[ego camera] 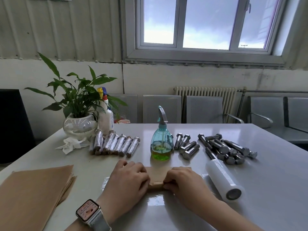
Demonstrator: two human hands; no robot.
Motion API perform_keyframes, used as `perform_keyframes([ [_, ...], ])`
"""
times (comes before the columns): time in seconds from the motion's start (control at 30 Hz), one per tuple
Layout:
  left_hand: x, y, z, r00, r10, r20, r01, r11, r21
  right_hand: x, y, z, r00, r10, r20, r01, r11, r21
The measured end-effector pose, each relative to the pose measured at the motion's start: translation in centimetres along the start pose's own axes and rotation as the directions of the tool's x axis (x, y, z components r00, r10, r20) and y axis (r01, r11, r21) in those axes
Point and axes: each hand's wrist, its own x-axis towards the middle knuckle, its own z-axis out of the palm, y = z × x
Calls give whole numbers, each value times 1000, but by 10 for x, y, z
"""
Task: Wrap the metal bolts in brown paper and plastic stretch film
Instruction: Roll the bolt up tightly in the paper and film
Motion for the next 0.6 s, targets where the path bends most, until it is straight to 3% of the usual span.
perform_keyframes([
  [0.1, 1, 0, 2, 998, 2, 58, 1, 999, -40, 0, 0, 0, 1000, 12, 9, -12, 1000, 6],
  [0.23, 3, -3, 5, 988, -41, 149, 58, 991, -118, 8, 3, -6, 991, 40, 131, -54, 992, 110],
  [0.37, 3, -3, 8, 991, -78, 108, 102, 967, -233, 19, 9, -14, 959, 40, 281, -89, 982, 164],
  [0.53, 4, -1, 7, 999, -23, 41, 30, 983, -181, 34, 10, -18, 888, -27, 459, -11, 997, 80],
  [0.6, 3, -1, 6, 997, -27, 75, 40, 984, -175, 40, 11, -20, 847, -39, 531, 4, 998, 67],
])
